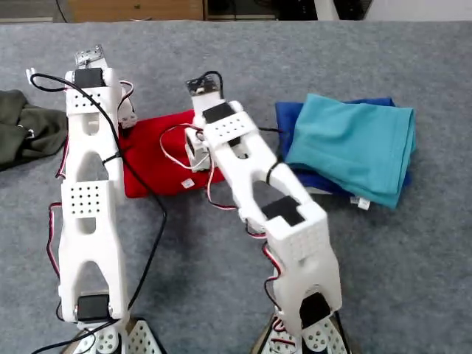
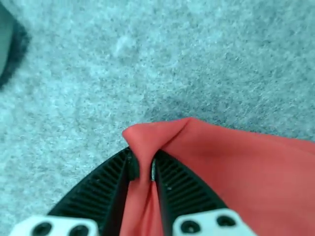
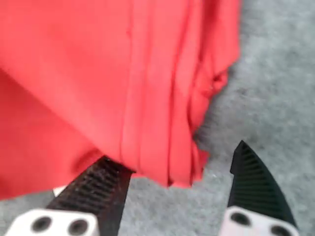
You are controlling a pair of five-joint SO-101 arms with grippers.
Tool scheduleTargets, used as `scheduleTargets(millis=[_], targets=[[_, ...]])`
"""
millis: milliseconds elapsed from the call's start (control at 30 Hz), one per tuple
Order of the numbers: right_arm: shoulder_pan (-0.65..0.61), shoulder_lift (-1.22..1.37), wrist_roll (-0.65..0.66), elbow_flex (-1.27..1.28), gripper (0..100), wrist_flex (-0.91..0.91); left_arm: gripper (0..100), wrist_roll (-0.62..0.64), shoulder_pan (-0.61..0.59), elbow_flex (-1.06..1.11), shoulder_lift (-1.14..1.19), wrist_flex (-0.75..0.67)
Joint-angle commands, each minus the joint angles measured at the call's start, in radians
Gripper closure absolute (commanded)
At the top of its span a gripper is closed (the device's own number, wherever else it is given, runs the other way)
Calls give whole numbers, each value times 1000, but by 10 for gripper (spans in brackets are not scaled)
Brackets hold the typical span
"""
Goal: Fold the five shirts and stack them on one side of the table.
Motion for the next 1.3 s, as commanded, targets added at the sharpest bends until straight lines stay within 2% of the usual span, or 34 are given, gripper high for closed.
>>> scheduleTargets(millis=[0,267,400,567,667,967,1267], targets=[[-10,54,-29,-153,703,55,982,-15,-2,-17,-28,9],[-4,311,-28,-564,716,298,982,-15,-3,-17,-28,9],[21,463,-21,-832,803,423,982,-15,-3,-17,-30,9],[18,608,58,-1096,888,532,982,-15,-5,-17,-30,9],[16,613,72,-1118,984,532,982,-15,-6,-17,-30,9],[93,570,86,-1115,998,535,982,-9,9,-110,-44,51],[137,255,149,-881,998,534,982,-8,112,-44,-282,49]])
